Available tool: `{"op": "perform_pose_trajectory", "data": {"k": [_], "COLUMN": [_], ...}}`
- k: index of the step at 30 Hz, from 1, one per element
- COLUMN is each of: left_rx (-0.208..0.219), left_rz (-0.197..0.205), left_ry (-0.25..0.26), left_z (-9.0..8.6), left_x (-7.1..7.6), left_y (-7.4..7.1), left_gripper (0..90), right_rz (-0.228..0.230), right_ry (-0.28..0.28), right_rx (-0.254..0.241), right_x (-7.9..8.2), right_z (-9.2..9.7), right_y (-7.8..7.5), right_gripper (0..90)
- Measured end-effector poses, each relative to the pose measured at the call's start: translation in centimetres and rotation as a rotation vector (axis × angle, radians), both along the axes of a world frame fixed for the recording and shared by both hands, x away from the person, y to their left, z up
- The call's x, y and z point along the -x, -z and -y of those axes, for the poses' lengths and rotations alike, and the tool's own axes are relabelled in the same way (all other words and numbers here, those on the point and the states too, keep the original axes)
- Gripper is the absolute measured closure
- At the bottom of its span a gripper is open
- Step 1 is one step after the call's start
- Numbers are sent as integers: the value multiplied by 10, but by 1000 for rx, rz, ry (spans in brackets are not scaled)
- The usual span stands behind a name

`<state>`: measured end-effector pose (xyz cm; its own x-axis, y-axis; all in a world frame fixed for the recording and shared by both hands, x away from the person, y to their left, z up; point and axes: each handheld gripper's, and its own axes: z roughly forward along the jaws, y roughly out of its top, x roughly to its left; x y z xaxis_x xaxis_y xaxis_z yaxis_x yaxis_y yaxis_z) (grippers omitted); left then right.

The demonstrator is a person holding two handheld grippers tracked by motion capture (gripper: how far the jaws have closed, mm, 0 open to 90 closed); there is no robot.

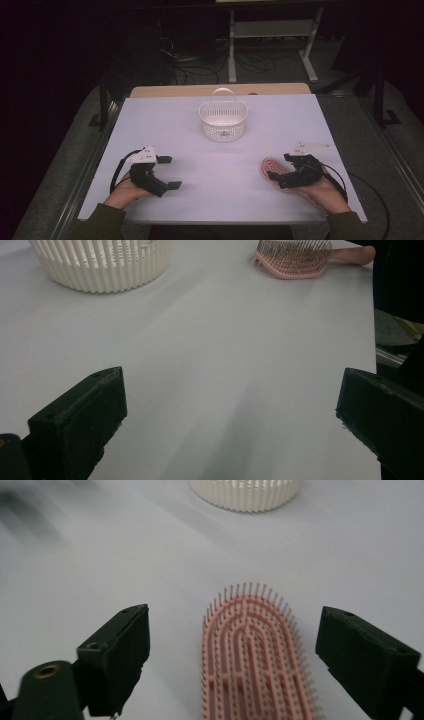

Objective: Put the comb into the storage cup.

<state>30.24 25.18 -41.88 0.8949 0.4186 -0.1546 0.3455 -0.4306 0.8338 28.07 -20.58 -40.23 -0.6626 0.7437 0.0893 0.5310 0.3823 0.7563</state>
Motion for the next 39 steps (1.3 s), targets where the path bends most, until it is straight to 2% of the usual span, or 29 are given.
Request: {"op": "perform_pose_trajectory", "data": {"k": [1, 2, 5, 9, 16, 20, 23, 26, 39], "left_rx": [-1, -3, -2, -3, 4, 9, 4, -23, -30], "left_rz": [0, 4, 6, 4, -3, 12, 18, 28, 23], "left_ry": [0, 0, 0, 5, 5, 6, 12, 26, 35], "left_z": [0, 0, -1, -1, -1, -3, -3, -3, -1], "left_x": [0, 0, 0, -1, -2, -4, -6, -8, -6], "left_y": [0, -1, -3, -3, -3, -4, -4, -3, -2], "left_gripper": [0, 0, 0, 0, 0, 0, 0, 0, 0], "right_rz": [0, -3, -8, -3, 8, 7, 6, 7, 7], "right_ry": [0, -19, -32, -58, -62, -65, -67, -66, -68], "right_rx": [0, -15, -27, -25, -13, -19, -20, -24, -9], "right_x": [0, -4, -6, -7, -7, -6, -5, -5, -4], "right_z": [0, -5, -9, -17, -21, -21, -20, -20, -16], "right_y": [0, 3, 5, 9, 10, 10, 9, 8, 2], "right_gripper": [102, 39, 0, 0, 0, 0, 0, 0, 0]}}
